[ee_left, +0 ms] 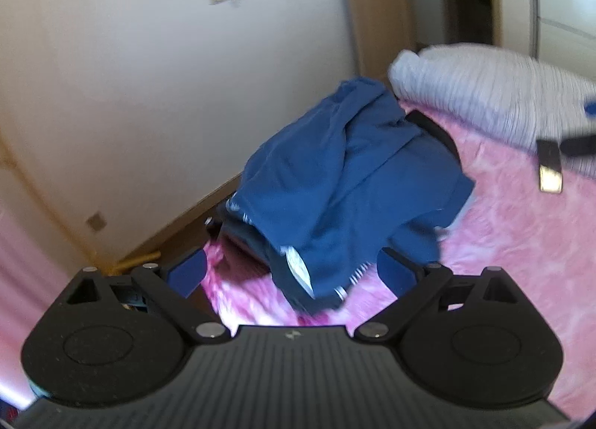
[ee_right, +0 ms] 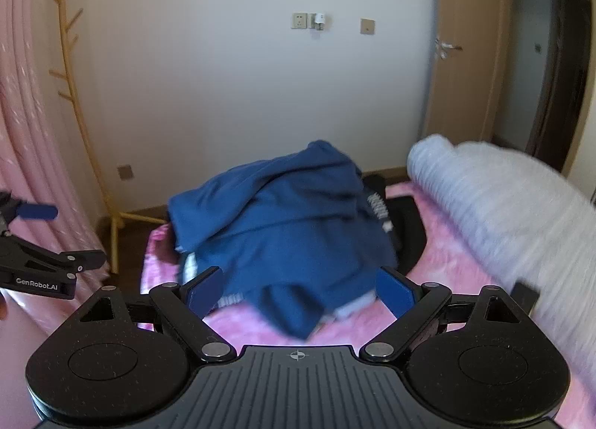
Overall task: Fold clothes
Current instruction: 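Grasp the navy shirt with the right gripper and lift it from the pile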
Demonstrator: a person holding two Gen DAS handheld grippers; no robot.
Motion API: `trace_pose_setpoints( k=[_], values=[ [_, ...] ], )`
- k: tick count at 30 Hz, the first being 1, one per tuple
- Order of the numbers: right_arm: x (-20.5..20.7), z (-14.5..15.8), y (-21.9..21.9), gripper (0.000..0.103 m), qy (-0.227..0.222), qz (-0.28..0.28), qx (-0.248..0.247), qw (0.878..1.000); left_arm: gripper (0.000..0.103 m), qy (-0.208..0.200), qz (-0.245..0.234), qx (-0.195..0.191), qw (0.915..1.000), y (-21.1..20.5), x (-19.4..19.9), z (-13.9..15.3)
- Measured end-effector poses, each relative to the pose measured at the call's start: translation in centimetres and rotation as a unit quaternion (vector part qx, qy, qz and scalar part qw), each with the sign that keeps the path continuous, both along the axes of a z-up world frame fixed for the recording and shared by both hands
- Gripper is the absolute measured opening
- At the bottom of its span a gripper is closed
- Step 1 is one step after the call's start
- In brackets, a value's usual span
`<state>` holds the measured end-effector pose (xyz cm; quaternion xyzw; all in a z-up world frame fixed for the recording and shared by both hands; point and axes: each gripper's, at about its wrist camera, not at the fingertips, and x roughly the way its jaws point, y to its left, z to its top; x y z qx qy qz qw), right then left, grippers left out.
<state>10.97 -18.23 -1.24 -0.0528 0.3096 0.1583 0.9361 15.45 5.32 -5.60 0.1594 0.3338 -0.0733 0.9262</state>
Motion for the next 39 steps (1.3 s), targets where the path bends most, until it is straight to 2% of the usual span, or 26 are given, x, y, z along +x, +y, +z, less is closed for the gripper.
trace_pose_setpoints(
  k=[3, 7, 11, 13, 16, 18, 19, 20, 21, 22, 23, 24, 25, 28, 31, 35, 39],
  values=[
    [5.7, -0.8, 1.6, 0.091, 0.005, 0.011, -0.022, 1.000, 0.096, -0.003, -0.047, 0.027, 0.9985, 0.0, 5.4, -2.6],
    [15.2, -2.8, 4.5, 0.091, 0.025, 0.025, -0.036, 0.999, 0.095, -0.003, -0.110, 0.063, 0.9919, -0.8, 12.2, -6.4],
    [24.2, -5.1, 6.6, 0.091, 0.049, 0.019, -0.010, 0.999, 0.093, 0.000, -0.164, 0.099, 0.9815, -1.2, 17.5, -9.9],
    [28.0, -6.5, 7.0, 0.091, 0.072, 0.004, 0.020, 0.997, 0.086, 0.004, -0.184, 0.110, 0.9768, -1.1, 19.4, -11.3],
    [32.7, -9.1, 7.3, 0.091, 0.115, -0.021, 0.071, 0.991, 0.069, 0.014, -0.201, 0.095, 0.9749, -0.6, 20.8, -12.2],
    [35.2, -11.1, 7.4, 0.091, 0.153, -0.041, 0.097, 0.983, 0.045, 0.021, -0.213, 0.079, 0.9737, -0.3, 21.0, -12.4],
    [36.0, -11.9, 7.5, 0.091, 0.168, -0.048, 0.108, 0.979, 0.037, 0.026, -0.218, 0.072, 0.9730, -0.2, 21.0, -12.5],
    [36.7, -12.6, 7.5, 0.090, 0.179, -0.053, 0.120, 0.975, 0.025, 0.028, -0.221, 0.067, 0.9725, 0.0, 21.0, -12.5],
    [37.2, -13.0, 7.5, 0.084, 0.186, -0.058, 0.130, 0.972, 0.018, 0.027, -0.223, 0.064, 0.9723, 0.1, 20.9, -12.4],
    [37.4, -12.9, 7.3, 0.052, 0.185, -0.063, 0.135, 0.971, 0.014, 0.025, -0.224, 0.061, 0.9724, 0.2, 20.8, -12.1],
    [37.6, -12.7, 7.1, 0.030, 0.184, -0.068, 0.141, 0.970, 0.009, 0.020, -0.225, 0.058, 0.9725, 0.3, 20.7, -11.7],
    [37.7, -12.3, 6.7, 0.018, 0.181, -0.071, 0.152, 0.969, 0.007, 0.011, -0.226, 0.053, 0.9726, 0.4, 20.3, -11.1],
    [37.5, -11.6, 5.8, 0.013, 0.172, -0.069, 0.172, 0.968, 0.007, 0.002, -0.228, 0.049, 0.9724, 0.5, 19.8, -10.4],
    [36.0, -7.6, 4.3, 0.007, 0.123, -0.047, 0.186, 0.974, 0.006, -0.036, -0.246, 0.035, 0.9681, 0.5, 18.2, -7.6],
    [31.8, -3.1, 1.9, 0.006, 0.066, -0.043, 0.212, 0.974, 0.006, -0.072, -0.284, 0.011, 0.9559, -0.4, 14.5, -4.3],
    [22.4, 1.7, -3.4, 0.006, 0.000, -0.065, 0.241, 0.968, 0.006, -0.098, -0.356, -0.019, 0.9290, -3.3, 7.3, -1.2],
    [10.9, 3.3, -9.6, 0.006, -0.030, -0.112, 0.238, 0.964, 0.006, -0.088, -0.438, -0.032, 0.8943, -7.9, -1.8, -0.5]
  ],
)
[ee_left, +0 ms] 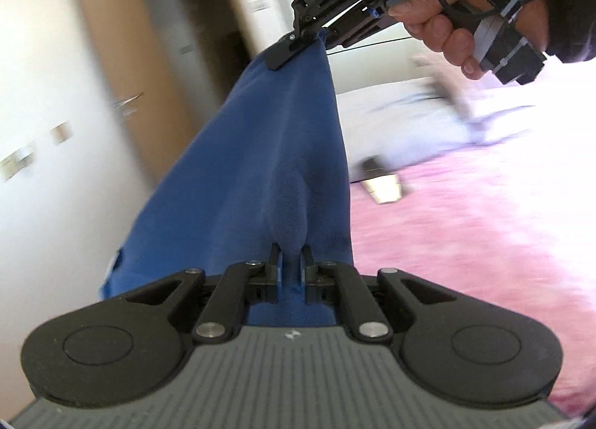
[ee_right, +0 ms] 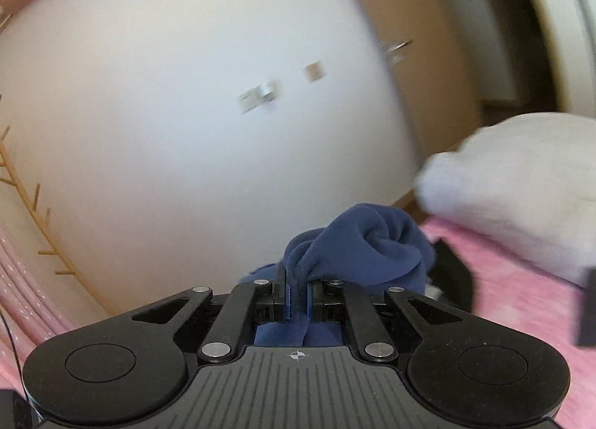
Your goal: Fold clothes
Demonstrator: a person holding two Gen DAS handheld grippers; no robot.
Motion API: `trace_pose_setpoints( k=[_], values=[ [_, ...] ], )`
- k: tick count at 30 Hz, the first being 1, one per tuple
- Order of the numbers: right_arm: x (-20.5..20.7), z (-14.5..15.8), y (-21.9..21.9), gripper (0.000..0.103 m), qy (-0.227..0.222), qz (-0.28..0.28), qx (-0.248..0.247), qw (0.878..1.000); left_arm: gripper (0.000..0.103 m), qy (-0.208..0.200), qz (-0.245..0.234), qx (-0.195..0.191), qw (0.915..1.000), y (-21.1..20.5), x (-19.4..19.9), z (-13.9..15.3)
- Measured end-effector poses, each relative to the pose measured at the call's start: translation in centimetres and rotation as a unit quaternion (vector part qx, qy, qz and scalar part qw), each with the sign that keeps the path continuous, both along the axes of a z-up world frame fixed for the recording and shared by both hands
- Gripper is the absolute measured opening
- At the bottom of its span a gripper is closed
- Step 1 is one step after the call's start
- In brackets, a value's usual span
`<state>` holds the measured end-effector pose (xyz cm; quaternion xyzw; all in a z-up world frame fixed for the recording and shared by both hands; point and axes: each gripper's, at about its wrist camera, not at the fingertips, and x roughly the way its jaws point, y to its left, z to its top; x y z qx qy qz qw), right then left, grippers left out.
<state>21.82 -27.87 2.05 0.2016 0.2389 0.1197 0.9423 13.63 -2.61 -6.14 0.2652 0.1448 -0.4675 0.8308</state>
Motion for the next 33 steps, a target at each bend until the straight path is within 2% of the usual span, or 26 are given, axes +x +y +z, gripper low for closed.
trace_pose_setpoints(
  k=[3, 5, 7, 10, 13, 15, 19, 21, 22, 24, 25, 27, 28, 29, 30, 31, 33],
  values=[
    [-9.8, -0.7, -4.6, 0.006, 0.008, -0.046, 0.002, 0.999, 0.006, 0.030, -0.067, 0.006, 0.9973, -3.6, -7.8, -0.6],
    [-16.4, -1.6, -7.3, 0.006, 0.024, -0.080, 0.007, 0.996, 0.006, 0.055, -0.112, 0.011, 0.9922, -5.9, -13.0, -1.0],
    [-23.1, -2.3, -9.9, 0.006, 0.045, -0.114, 0.010, 0.992, 0.006, 0.089, -0.160, 0.012, 0.9831, -8.0, -18.2, -1.4],
    [-32.0, -3.2, -12.9, 0.006, 0.080, -0.168, 0.002, 0.982, 0.006, 0.137, -0.226, 0.016, 0.9644, -10.3, -23.9, -1.5],
    [-39.1, -3.1, -15.2, 0.006, 0.112, -0.225, 0.001, 0.968, 0.005, 0.164, -0.291, 0.019, 0.9424, -12.7, -27.6, -1.1],
    [-43.1, -2.5, -15.9, 0.006, 0.136, -0.264, -0.004, 0.955, 0.003, 0.174, -0.340, 0.021, 0.9241, -13.9, -29.1, -0.5],
    [-50.4, 0.2, -15.6, 0.006, 0.155, -0.325, 0.009, 0.933, 0.003, 0.190, -0.414, 0.022, 0.8902, -15.7, -29.0, 0.7],
    [-52.2, 0.9, -16.1, 0.006, 0.158, -0.345, 0.011, 0.925, 0.003, 0.193, -0.429, 0.023, 0.8820, -17.2, -28.2, 0.8],
    [-51.9, 1.1, -16.9, 0.006, 0.158, -0.347, 0.001, 0.924, 0.003, 0.191, -0.429, 0.024, 0.8826, -18.4, -27.5, 0.9],
    [-51.1, 1.2, -18.8, 0.006, 0.157, -0.351, -0.017, 0.923, 0.004, 0.184, -0.415, 0.027, 0.8906, -21.7, -25.3, 1.0],
    [-50.3, 0.5, -20.5, 0.006, 0.152, -0.354, -0.020, 0.923, 0.006, 0.190, -0.397, 0.030, 0.8975, -23.2, -24.3, 0.8],
    [-48.5, -1.0, -24.1, 0.007, 0.146, -0.360, -0.020, 0.921, 0.020, 0.201, -0.344, 0.040, 0.9163, -26.6, -22.1, 0.3],
    [-47.3, -2.3, -26.0, 0.017, 0.156, -0.369, -0.011, 0.916, 0.026, 0.206, -0.313, 0.046, 0.9260, -28.1, -21.1, 0.1],
    [-46.4, -3.4, -27.4, 0.044, 0.177, -0.386, -0.016, 0.905, 0.029, 0.205, -0.291, 0.051, 0.9331, -29.1, -20.3, -0.2],
    [-45.8, -4.1, -27.9, 0.055, 0.193, -0.403, -0.033, 0.894, 0.031, 0.199, -0.282, 0.053, 0.9371, -29.7, -19.7, -0.6],
    [-45.9, -4.5, -27.5, 0.070, 0.188, -0.407, -0.049, 0.893, 0.033, 0.192, -0.276, 0.055, 0.9402, -30.2, -19.2, -1.0],
    [-46.2, -5.5, -26.6, 0.073, 0.180, -0.412, -0.075, 0.890, 0.043, 0.182, -0.286, 0.071, 0.9380, -29.7, -19.2, -2.8]
  ],
)
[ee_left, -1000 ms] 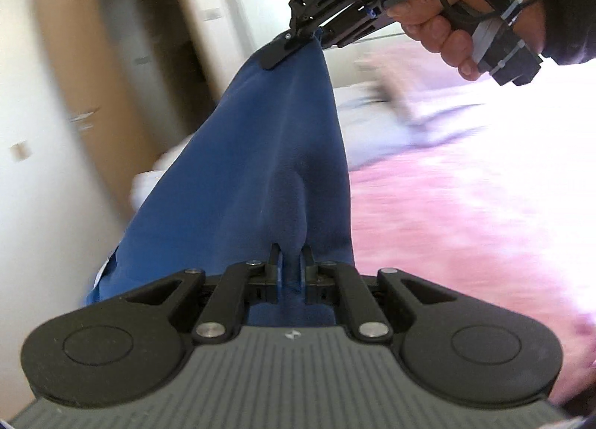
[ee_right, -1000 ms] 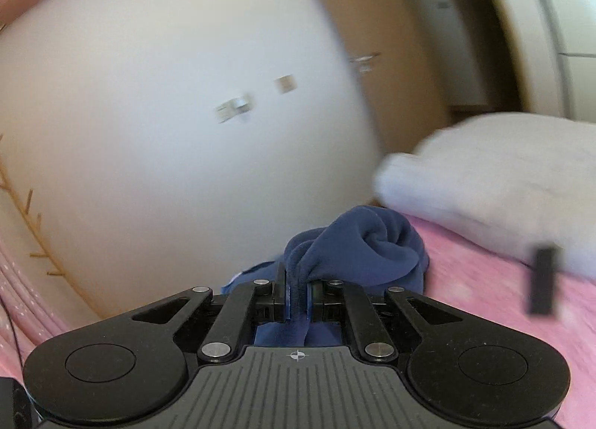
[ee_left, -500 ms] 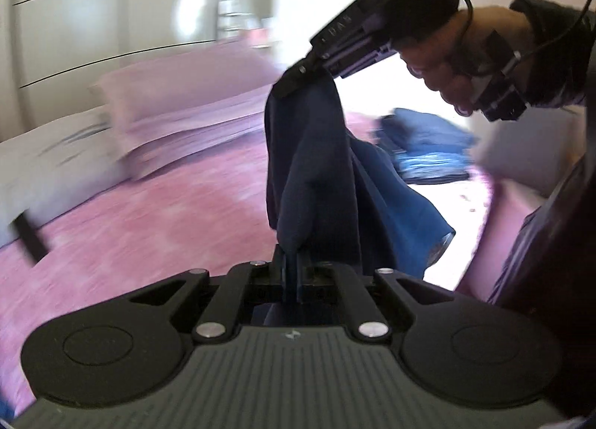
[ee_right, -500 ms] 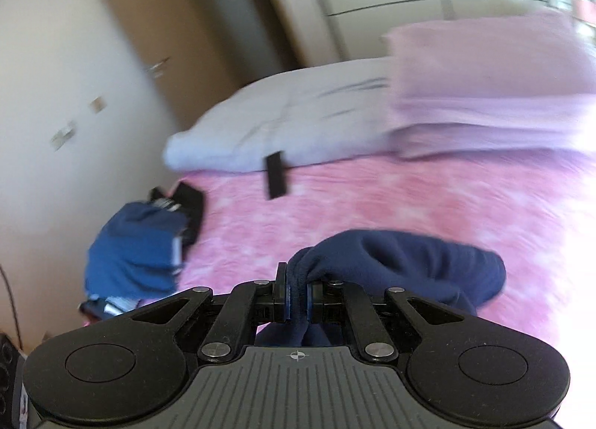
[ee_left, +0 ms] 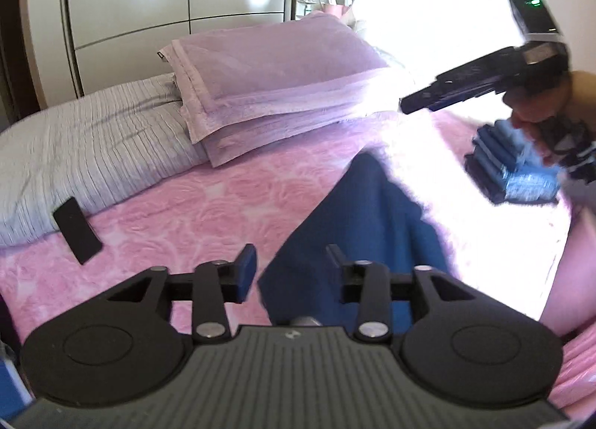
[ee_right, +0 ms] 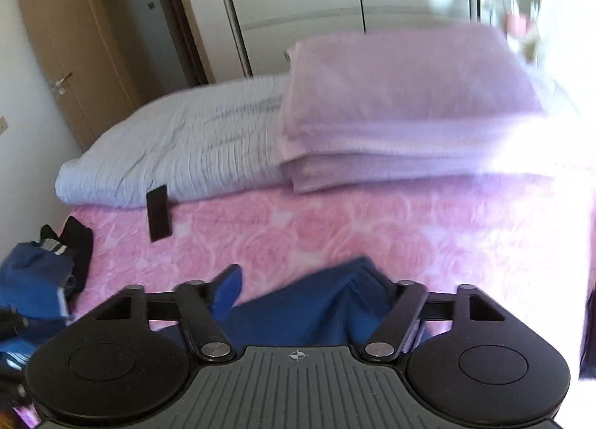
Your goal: Fold clothes
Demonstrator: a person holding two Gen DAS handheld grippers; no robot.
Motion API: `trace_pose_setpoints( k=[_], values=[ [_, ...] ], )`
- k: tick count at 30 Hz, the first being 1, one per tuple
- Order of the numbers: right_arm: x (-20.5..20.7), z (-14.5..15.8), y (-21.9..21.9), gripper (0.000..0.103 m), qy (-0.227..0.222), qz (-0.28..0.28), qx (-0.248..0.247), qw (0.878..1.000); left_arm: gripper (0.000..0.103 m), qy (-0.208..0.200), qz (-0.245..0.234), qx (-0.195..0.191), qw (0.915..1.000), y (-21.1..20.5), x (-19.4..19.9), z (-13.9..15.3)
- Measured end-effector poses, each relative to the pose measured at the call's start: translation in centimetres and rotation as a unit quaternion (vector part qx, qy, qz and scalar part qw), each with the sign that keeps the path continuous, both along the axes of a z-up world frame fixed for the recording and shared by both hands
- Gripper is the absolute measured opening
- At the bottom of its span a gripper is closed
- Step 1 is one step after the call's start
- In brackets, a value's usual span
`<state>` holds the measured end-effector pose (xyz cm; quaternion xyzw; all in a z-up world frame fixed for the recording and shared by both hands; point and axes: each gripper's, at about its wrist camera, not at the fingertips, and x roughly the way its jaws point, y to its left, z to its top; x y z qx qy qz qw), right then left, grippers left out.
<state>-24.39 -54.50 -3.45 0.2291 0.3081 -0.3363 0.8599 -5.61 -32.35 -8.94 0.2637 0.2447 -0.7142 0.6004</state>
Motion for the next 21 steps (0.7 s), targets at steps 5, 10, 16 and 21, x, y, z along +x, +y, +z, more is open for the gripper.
trace_pose_setpoints(
  k=[5, 10, 16, 21],
  values=[
    [-4.1, -6.2, 4.6, 0.073, 0.073, 0.019, 0.036, 0.996, 0.050, -0.027, -0.051, 0.056, 0.9967, 2.2, -1.6, -6.0],
    [-5.7, -14.1, 7.9, 0.073, 0.168, 0.102, 0.071, 0.978, 0.065, -0.090, -0.117, 0.101, 0.9838, 3.3, -5.0, -12.5],
    [-4.2, -22.0, 7.9, 0.073, 0.255, 0.268, 0.016, 0.929, 0.066, -0.290, -0.256, 0.076, 0.9192, 4.4, -10.3, -20.4],
    [-5.0, -25.6, 5.9, 0.073, 0.275, 0.333, 0.012, 0.902, 0.036, -0.366, -0.301, 0.064, 0.8782, 2.1, -12.0, -24.8]
  ],
)
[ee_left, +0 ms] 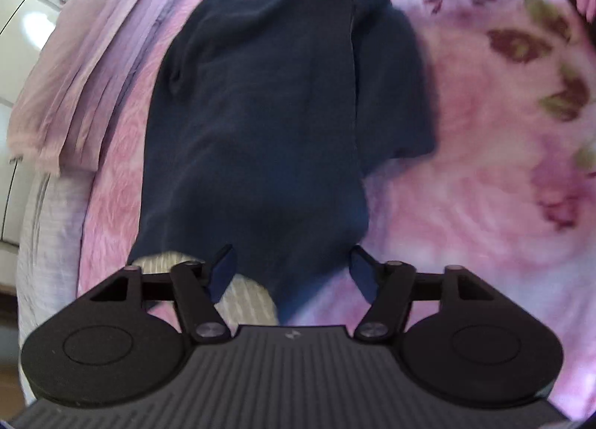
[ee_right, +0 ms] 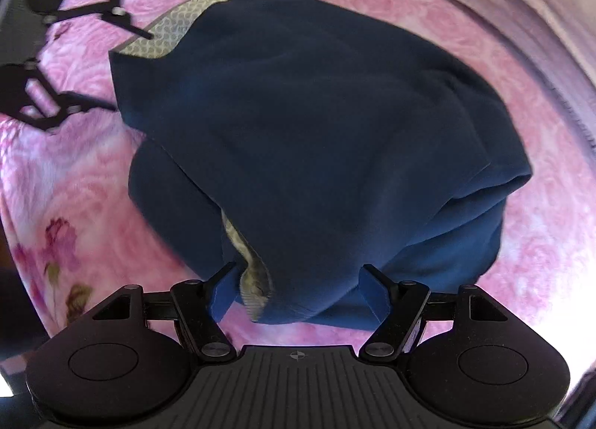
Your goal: Fold clothes
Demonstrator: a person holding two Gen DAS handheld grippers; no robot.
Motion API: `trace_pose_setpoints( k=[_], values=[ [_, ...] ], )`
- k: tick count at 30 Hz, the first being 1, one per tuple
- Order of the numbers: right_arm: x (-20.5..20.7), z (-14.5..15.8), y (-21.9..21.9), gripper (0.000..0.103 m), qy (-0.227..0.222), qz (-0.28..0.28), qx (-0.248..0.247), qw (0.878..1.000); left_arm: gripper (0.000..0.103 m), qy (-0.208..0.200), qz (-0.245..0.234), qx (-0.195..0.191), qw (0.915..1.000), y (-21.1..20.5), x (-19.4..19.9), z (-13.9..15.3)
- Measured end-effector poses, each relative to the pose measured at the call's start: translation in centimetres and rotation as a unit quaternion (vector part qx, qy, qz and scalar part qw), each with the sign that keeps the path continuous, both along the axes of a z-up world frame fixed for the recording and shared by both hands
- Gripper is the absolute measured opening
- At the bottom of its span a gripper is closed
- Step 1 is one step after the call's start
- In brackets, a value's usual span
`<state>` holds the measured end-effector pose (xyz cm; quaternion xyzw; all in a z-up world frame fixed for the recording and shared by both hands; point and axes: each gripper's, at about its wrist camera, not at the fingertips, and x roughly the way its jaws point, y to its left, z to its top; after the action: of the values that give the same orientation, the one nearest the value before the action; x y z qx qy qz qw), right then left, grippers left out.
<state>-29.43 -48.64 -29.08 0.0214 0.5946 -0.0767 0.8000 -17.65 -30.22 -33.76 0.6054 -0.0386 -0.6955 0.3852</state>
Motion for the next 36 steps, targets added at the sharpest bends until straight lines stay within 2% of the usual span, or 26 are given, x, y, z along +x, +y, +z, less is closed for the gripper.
trace_pose_setpoints(
  k=[2, 4, 7, 10, 11, 12, 13, 16, 19, 23, 25, 28, 31, 36],
  values=[
    [-1.0, 0.7, -0.2, 0.073, -0.011, 0.005, 0.013, 1.000, 0.005, 0.006, 0.009, 0.017, 0.9998, -1.5, 0.0, 0.5],
    [-1.7, 1.1, 0.4, 0.073, -0.025, 0.008, 0.013, 1.000, 0.005, 0.054, 0.055, 0.023, 0.9968, -3.2, 1.0, 2.8],
    [-2.3, 1.3, 1.6, 0.073, -0.051, 0.004, 0.003, 0.999, 0.004, 0.130, 0.120, 0.010, 0.9842, -5.3, 3.0, 6.9],
    [-2.0, 1.0, 1.7, 0.073, -0.096, -0.043, -0.030, 0.994, 0.004, 0.184, 0.158, -0.014, 0.9701, -6.6, 5.2, 10.7],
    [-1.9, 0.9, 1.6, 0.061, -0.102, -0.060, -0.039, 0.992, 0.003, 0.185, 0.155, -0.024, 0.9701, -6.6, 5.6, 11.7],
    [-1.7, 0.8, 1.4, 0.039, -0.094, -0.077, -0.043, 0.992, 0.003, 0.187, 0.152, -0.035, 0.9699, -6.6, 6.0, 12.7],
    [-1.6, 0.9, 1.2, 0.001, -0.087, -0.091, -0.052, 0.991, 0.003, 0.188, 0.150, -0.045, 0.9696, -6.6, 6.4, 13.7],
    [-2.2, 5.4, 1.7, 0.001, -0.097, -0.111, -0.099, 0.984, 0.003, 0.189, 0.125, -0.088, 0.9699, -5.9, 6.6, 17.3],
    [-3.4, 13.0, 2.8, 0.001, -0.128, -0.134, -0.174, 0.967, 0.003, 0.203, 0.097, -0.142, 0.9639, -4.4, 6.9, 22.2],
    [-4.3, 23.6, 6.0, 0.001, -0.167, -0.154, -0.292, 0.929, 0.004, 0.209, 0.052, -0.213, 0.9529, -2.5, 6.7, 29.2],
    [-4.2, 28.4, 8.0, 0.001, -0.183, -0.156, -0.351, 0.905, 0.003, 0.209, 0.031, -0.256, 0.9435, -1.4, 6.3, 33.4],
    [-4.6, 35.4, 11.0, 0.001, -0.212, -0.165, -0.426, 0.864, 0.004, 0.213, 0.006, -0.318, 0.9240, 0.2, 5.7, 39.9],
    [-5.6, 42.2, 14.3, 0.001, -0.242, -0.166, -0.492, 0.820, 0.004, 0.214, -0.018, -0.380, 0.8995, 2.6, 4.7, 45.9],
    [-7.7, 51.1, 19.1, 0.001, -0.284, -0.168, -0.573, 0.750, 0.004, 0.225, -0.049, -0.450, 0.8632, 6.7, 3.0, 53.4]
  ],
)
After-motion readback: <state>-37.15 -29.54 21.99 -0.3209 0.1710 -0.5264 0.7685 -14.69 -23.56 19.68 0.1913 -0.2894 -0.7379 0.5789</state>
